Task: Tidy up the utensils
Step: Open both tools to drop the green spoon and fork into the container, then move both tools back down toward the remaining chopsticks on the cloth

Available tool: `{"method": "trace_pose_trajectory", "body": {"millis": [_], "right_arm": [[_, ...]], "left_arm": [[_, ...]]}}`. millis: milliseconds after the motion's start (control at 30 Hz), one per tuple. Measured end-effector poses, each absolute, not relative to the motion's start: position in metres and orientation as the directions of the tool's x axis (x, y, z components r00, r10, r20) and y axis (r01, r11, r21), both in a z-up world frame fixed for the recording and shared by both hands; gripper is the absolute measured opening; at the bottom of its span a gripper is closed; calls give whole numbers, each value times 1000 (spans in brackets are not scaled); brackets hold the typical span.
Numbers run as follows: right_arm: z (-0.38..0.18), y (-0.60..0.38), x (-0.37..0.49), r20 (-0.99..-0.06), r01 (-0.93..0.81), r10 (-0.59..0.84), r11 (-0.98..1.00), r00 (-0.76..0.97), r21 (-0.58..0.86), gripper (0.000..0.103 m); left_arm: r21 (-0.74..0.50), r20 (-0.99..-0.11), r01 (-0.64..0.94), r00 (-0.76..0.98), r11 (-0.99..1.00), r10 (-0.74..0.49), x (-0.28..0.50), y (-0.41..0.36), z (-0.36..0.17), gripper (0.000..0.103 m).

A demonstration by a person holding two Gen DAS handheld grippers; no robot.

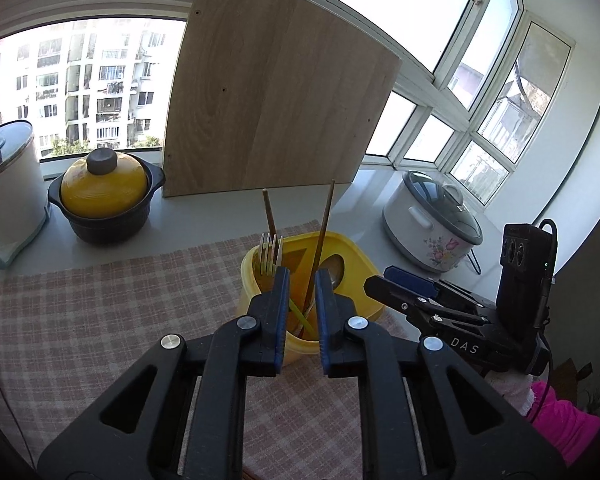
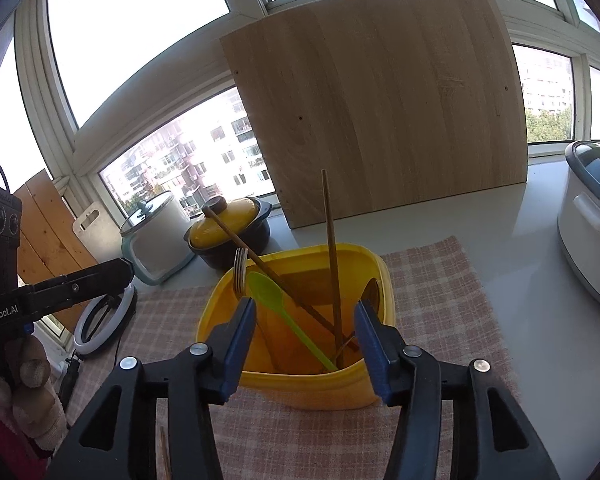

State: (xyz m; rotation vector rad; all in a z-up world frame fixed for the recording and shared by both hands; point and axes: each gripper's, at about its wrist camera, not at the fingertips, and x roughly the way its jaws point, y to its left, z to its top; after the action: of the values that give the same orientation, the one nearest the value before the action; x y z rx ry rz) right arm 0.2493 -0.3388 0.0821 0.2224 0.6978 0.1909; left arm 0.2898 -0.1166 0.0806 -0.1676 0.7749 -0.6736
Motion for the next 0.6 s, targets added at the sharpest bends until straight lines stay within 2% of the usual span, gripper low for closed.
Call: {"method": "trace_pose_trajectory", "body": {"millis": [133,200,267,300,400,467,500,533,600], "right_arm": [[86,-335,238,-599,-140,268,958,755,252,78],[88,-334,232,-585,-161,288,952,758,260,89],[90,-332,226,-576,-172,292,952,763,255,94],[90,-331,223,-574,-171,287,953,767,248,100],[90,-327,213,-569,-166,266,961,778,222,103],[87,-325,209,-582,-166,255,965,772,203,103],[86,-324,208,-589,-163,251,966,768,199,103],[84,-324,206,-592,-159,248,967,767,200,103],[80,-322,203,-596,-166,258,964,760,206,103]], "left_arm": [[-358,-588,490,543,795,-599,281,-107,83,11],[-344,-590,486,554,803,-588,276,-101,82,11],[-333,-593,479,563,812,-576,271,-93,79,11],[-328,-596,475,567,817,-569,269,-89,77,11],[-311,-608,468,571,827,-552,263,-77,69,12],[-304,-617,449,579,840,-533,259,-68,63,23],[-305,-620,438,582,845,-526,256,-62,60,34],[-307,-626,426,583,851,-518,254,-57,56,40],[-311,-648,403,572,861,-502,251,-47,47,40]]}}
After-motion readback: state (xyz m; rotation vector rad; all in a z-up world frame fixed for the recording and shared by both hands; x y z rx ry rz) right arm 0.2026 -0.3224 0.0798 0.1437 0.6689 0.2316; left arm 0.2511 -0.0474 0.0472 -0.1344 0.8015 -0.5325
